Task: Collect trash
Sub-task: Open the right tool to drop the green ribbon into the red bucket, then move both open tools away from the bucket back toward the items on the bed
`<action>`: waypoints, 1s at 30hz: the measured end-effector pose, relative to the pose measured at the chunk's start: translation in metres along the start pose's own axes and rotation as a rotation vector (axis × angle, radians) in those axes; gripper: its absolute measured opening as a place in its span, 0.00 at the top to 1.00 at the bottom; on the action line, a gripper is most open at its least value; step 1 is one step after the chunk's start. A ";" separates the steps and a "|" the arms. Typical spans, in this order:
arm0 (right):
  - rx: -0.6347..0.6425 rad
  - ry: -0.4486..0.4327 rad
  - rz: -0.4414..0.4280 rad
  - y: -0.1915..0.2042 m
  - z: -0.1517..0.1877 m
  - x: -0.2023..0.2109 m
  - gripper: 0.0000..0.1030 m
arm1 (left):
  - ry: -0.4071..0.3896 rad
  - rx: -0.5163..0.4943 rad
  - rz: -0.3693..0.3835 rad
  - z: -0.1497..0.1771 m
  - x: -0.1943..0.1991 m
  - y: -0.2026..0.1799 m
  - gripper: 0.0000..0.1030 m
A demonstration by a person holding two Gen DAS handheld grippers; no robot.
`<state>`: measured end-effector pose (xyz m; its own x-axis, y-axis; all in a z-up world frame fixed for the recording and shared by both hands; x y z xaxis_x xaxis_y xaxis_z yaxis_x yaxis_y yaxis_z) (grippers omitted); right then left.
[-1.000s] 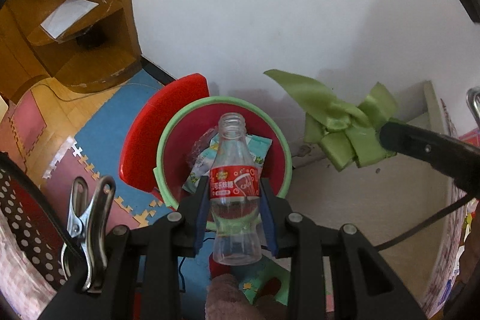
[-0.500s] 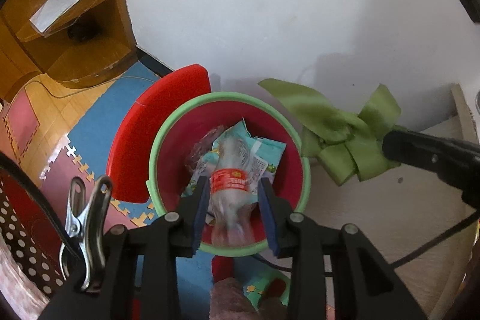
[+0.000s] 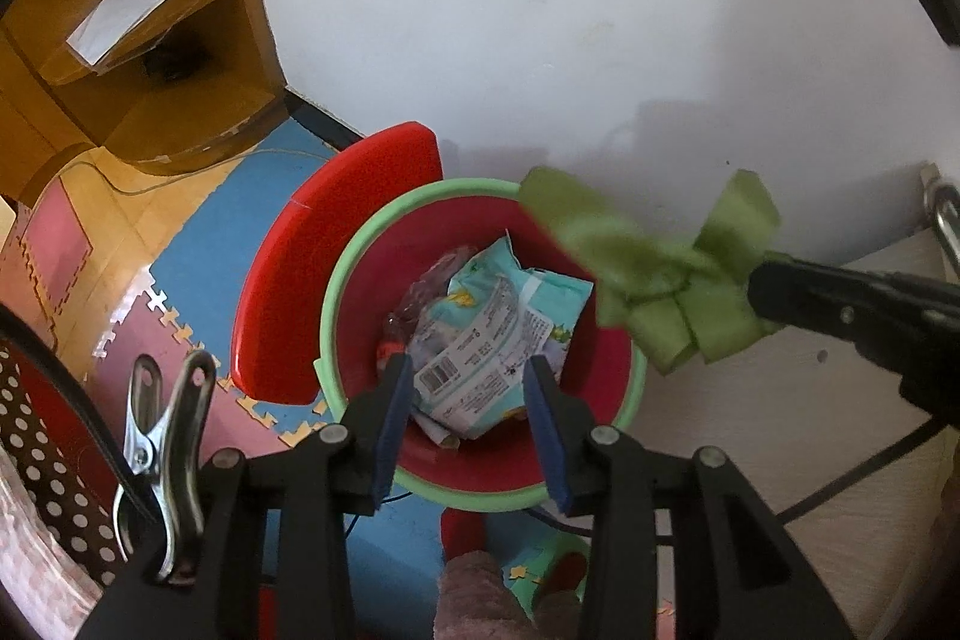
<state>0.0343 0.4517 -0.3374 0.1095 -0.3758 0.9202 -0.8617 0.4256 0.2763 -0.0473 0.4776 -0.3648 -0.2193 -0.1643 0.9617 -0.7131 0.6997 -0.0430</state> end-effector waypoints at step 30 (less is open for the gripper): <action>-0.008 -0.108 -0.006 0.024 0.027 0.044 0.82 | -0.050 -0.039 0.041 0.015 0.058 -0.007 0.61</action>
<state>0.0052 0.4230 -0.2979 0.0602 -0.4644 0.8836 -0.8572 0.4296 0.2841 -0.0646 0.4530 -0.3131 -0.2817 -0.1685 0.9446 -0.6765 0.7330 -0.0711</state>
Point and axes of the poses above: each gripper's, at about its wrist camera, not at the fingertips, and x roughly against the way its jaws point, y to its left, z to its underside, the point moved 9 cm from there along -x, roughly the way its jaws point, and after that the axes turned 7 degrees about -z, right-handed, at the moved point
